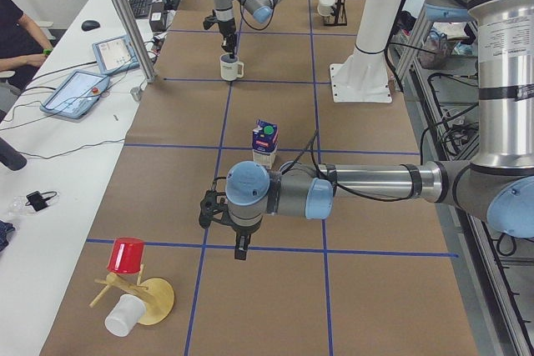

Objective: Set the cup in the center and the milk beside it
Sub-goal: 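Lower the mug onto the center grid crossing and open the right gripper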

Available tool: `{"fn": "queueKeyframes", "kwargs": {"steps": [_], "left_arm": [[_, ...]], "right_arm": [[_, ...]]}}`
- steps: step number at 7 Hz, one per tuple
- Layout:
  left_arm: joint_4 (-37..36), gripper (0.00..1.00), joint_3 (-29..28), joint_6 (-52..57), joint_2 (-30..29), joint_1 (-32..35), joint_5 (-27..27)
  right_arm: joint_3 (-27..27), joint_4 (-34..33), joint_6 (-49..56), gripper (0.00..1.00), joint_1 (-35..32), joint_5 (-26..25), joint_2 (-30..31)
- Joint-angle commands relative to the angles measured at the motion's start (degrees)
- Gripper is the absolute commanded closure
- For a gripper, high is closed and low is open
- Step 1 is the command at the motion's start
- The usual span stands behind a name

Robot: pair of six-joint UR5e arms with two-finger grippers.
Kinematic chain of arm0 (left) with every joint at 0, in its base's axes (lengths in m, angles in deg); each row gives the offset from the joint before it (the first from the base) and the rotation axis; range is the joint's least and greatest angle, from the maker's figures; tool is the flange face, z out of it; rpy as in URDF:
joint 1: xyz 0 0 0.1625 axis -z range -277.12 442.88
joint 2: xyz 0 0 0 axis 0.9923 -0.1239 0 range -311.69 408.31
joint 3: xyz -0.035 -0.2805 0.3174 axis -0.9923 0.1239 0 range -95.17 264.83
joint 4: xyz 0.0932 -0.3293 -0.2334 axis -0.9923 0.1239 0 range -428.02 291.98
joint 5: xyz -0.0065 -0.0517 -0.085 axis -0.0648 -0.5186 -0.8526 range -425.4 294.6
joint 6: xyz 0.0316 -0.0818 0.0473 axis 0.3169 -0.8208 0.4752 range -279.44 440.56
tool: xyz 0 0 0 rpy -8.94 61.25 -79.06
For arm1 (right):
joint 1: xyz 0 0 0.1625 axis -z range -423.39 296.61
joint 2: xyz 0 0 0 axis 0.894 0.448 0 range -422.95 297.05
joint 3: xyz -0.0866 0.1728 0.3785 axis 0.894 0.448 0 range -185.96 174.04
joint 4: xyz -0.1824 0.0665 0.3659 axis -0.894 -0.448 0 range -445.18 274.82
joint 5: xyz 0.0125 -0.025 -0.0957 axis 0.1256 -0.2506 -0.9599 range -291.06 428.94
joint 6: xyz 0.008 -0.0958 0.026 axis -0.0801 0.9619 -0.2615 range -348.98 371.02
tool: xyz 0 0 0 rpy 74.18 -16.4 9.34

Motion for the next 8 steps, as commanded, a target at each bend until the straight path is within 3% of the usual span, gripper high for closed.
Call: {"fn": "queueKeyframes", "kwargs": {"steps": [1, 2, 4, 5, 7, 8], "left_arm": [[0.00, 0.01, -0.08, 0.02, -0.09, -0.01, 0.00], [0.00, 0.01, 0.00, -0.16, -0.26, -0.01, 0.00], [-0.17, 0.01, 0.70, -0.51, -0.70, -0.01, -0.26], [-0.35, 0.01, 1.23, -0.86, -1.57, -0.01, -4.53], [-0.26, 0.01, 8.75, -14.24, -4.47, -1.92, -6.76], [-0.35, 0.01, 13.58, -23.18, -6.74, -5.95, -6.68]], "right_arm": [[-0.55, -2.32, 0.00, 0.49, 0.23, 0.09, 0.24], [-3.17, -3.55, 0.08, 0.00, 0.23, 1.05, 1.02], [-6.87, -4.18, 0.17, 0.00, -0.30, 2.38, 2.51], [-8.10, -4.18, 0.17, 0.00, -2.12, 3.69, 2.78], [-14.59, -4.18, 1.31, 0.00, -5.72, 5.18, 8.03], [-19.40, -4.26, 3.93, 0.00, -8.53, 8.41, 13.19]]}}
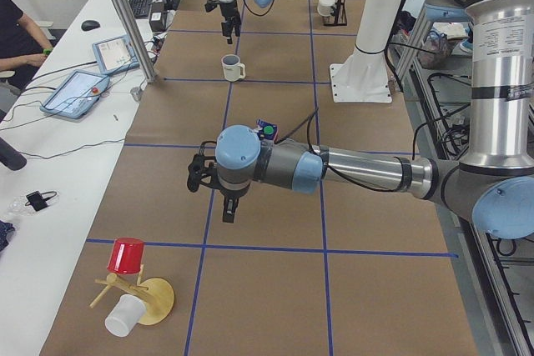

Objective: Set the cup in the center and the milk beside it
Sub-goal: 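Lift the right gripper off the mug while the left arm reaches for the carton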

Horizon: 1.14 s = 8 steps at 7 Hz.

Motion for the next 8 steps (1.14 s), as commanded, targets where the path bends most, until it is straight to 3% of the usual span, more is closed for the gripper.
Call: {"fn": "queueKeyframes", "kwargs": {"steps": [1, 3, 4, 6, 8], "left_arm": [[0.04, 0.01, 10.11, -19.16, -3.14, -9.40, 0.36], [0.04, 0.01, 15.14, -28.62, -5.95, -19.41, 6.82], [0.04, 0.01, 18.56, -29.70, -6.04, -26.79, 14.61], [-0.05, 0.02, 20.26, -29.71, -4.74, -37.10, 25.01], [0.04, 0.02, 20.44, -28.93, -3.24, -39.52, 26.82]], "right_arm": [[-7.54, -0.07, 4.75, 0.00, -6.14, 4.68, 8.87], [-11.32, -0.51, 12.11, 0.00, -9.67, 3.13, 15.02], [-12.83, -0.51, 17.38, 0.00, -11.60, 2.59, 18.54], [-12.84, -0.60, 21.55, 0.00, -13.20, 1.54, 20.51], [-13.01, -4.09, 21.74, 0.00, -12.86, 1.45, 21.13]]}}
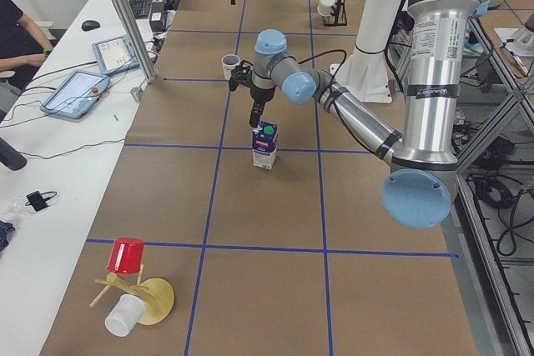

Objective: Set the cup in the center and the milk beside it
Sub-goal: 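Lower the left gripper around the top of the milk carton and close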

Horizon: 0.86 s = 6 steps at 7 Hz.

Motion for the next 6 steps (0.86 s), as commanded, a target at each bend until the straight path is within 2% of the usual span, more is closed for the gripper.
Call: {"fn": "queueKeyframes", "kwargs": {"steps": [1, 4, 6], "left_arm": [[0.03, 0.02, 0.28, 1.90, 1.65, -1.51, 1.38], [0.03, 0.02, -0.59, 2.36, 2.19, -2.30, 1.38], [2.73, 0.02, -3.74, 2.44, 1.84, -2.39, 1.38]], "right_arm": [[-0.24, -2.47, 0.37, 0.00, 0.22, -0.14, 0.25], [-0.24, -2.47, 0.37, 0.00, 0.66, -0.49, 0.25], [-0.06, -2.65, 0.29, 0.00, 1.27, -0.50, 0.16]]}}
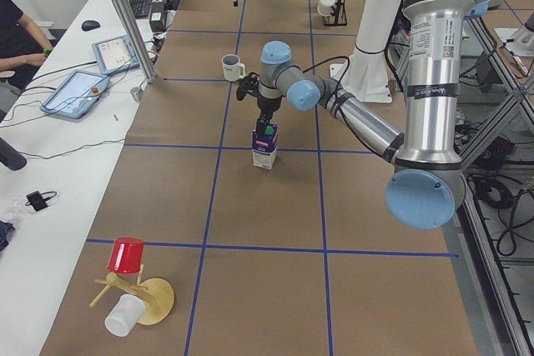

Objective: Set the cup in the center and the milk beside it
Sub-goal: 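Lower the left gripper around the top of the milk carton and close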

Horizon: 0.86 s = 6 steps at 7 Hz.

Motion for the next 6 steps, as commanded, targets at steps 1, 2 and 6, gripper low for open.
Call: {"fn": "queueKeyframes", "kwargs": {"steps": [1, 2, 6], "left_arm": [[4.09, 0.02, -3.90, -0.06, -0.15, -0.29, 0.00], [4.37, 0.02, -4.01, -0.06, -0.15, -0.46, -0.09], [4.03, 0.25, -3.57, -0.15, 0.29, -2.57, -0.17]], "right_arm": [[0.10, -0.13, 0.02, 0.00, 0.33, -0.03, -0.08], [0.10, -0.13, -0.07, 0.00, 0.33, -0.03, -0.08], [0.10, -0.13, -0.07, 0.00, 0.42, -0.03, 0.01]]}}
